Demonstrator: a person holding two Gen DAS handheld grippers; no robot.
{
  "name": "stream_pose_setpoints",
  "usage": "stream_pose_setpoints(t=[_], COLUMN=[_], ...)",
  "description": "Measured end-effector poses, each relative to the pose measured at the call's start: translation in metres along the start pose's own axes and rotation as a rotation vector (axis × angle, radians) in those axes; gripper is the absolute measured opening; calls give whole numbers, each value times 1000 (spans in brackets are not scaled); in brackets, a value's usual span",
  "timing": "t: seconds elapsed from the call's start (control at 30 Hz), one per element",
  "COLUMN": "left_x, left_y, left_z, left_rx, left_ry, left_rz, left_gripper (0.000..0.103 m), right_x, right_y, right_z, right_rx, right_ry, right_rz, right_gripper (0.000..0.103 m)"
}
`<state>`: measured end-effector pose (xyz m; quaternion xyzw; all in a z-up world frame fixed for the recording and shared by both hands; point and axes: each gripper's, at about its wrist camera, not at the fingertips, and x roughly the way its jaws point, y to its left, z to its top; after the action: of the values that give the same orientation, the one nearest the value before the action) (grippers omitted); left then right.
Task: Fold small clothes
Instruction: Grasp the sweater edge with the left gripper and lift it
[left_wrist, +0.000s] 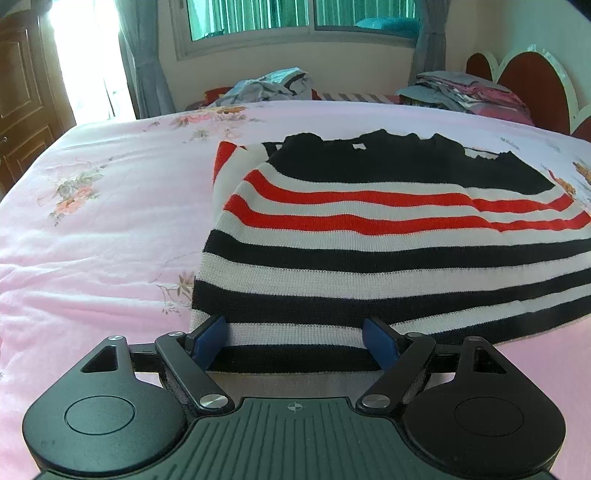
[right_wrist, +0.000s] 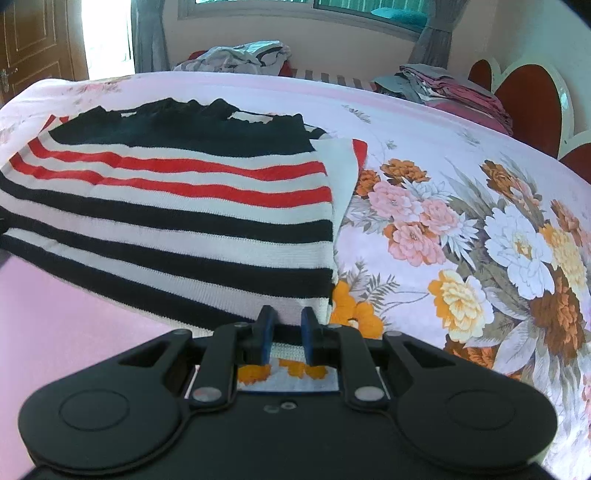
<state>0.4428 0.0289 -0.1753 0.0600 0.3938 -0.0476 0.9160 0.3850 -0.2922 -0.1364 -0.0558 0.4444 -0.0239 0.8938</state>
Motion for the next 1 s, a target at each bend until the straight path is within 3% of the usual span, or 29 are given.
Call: stream_pose_setpoints(t=[0.17,0.2,0.27,0.33,0.4,0.47,0.53,0.6,0.67,0.83,1.0], left_x=[-18,-27,-39,-47,-49,-49,-47,-43,-35,-16,4], left_y=[9,13,25,35,39,41,41,41,41,44,58], left_z=[0,-4,-17,-34,-47,-55,-57,-57,-55,-49,-44], left_rx=[-57,-84,-168,-264,-332,-397,-441,-482,-527,-599,-750], left_ry=[-20,-43,-43,-40,-43,-47,-44,-42,-24,-17,-45], left_rz=[-10,-5,-36,-78,-95,-109,-131,-166,-204,-220,-285], left_gripper=[81,81,81,81,80,80,80,67,63,63,63], right_x=[-11,-25,-47,-57,-66,-68,-67,-65,-61,-47,-28], right_y=[-2,-5,-10,-14,-11,-5,2,9,15,24,31], right_z=[4,2,-9,-17,-24,-26,-25,-23,-17,-1,23], right_rx=[30,53,94,132,144,146,154,154,152,151,159], right_ry=[-14,-74,-164,-162,-184,-179,-176,-171,-166,-152,-150], right_rz=[10,14,45,102,161,185,206,214,225,245,266], right_gripper=[20,34,50,45,19,11,11,12,13,14,14])
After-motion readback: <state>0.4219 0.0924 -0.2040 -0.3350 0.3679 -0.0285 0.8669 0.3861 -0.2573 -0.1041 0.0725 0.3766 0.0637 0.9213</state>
